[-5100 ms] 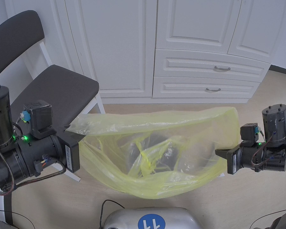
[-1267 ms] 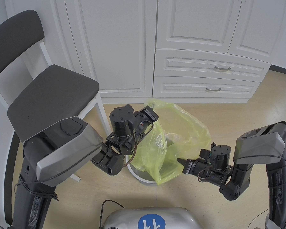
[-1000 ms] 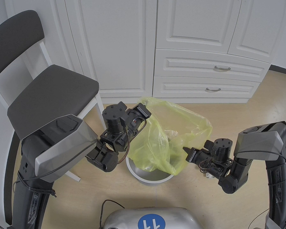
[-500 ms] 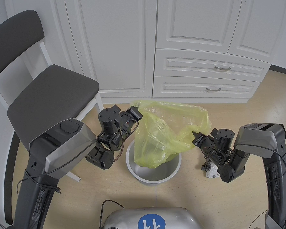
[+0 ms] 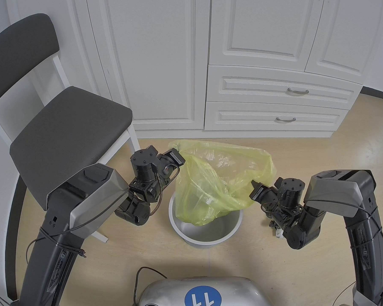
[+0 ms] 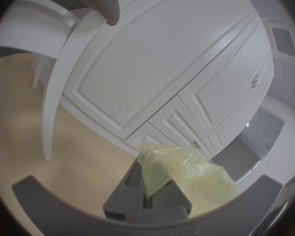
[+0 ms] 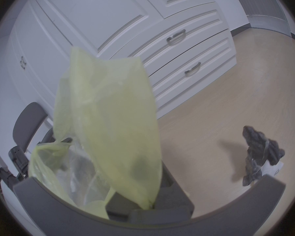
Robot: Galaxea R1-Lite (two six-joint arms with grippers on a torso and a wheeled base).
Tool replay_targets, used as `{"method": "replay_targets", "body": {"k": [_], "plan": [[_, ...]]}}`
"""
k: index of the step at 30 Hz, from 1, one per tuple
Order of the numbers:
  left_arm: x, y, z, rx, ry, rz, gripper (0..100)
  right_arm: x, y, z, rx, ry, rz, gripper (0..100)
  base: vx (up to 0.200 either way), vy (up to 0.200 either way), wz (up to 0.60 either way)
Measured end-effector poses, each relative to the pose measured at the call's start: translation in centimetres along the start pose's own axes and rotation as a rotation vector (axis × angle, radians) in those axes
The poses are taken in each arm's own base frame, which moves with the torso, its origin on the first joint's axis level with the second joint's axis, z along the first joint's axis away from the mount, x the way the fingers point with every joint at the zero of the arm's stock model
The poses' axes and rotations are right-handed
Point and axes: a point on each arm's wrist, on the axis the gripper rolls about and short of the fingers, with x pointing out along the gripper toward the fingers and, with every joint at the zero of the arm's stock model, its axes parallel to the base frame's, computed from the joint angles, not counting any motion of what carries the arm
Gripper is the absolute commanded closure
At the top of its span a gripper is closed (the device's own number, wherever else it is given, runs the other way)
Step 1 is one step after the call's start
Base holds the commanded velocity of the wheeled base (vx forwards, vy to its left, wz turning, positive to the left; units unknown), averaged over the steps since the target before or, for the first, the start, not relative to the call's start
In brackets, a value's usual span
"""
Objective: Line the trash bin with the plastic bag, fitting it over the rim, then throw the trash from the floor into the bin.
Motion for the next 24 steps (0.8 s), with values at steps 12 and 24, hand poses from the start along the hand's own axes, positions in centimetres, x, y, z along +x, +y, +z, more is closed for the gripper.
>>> {"method": "replay_targets", "body": {"k": [12,24], "plan": [[-0.5,-0.3,-1.0,0.178,-0.063,-0.052,100,-2.1,3.5,2.0,-0.073,-0.018,0.046,100,0.0,0.0,0.0],[-1.3,-1.9,-1.8,0.18,-0.063,-0.112,100,-5.7,7.1,4.1,-0.176,-0.028,0.108,100,0.0,0.0,0.0]]}}
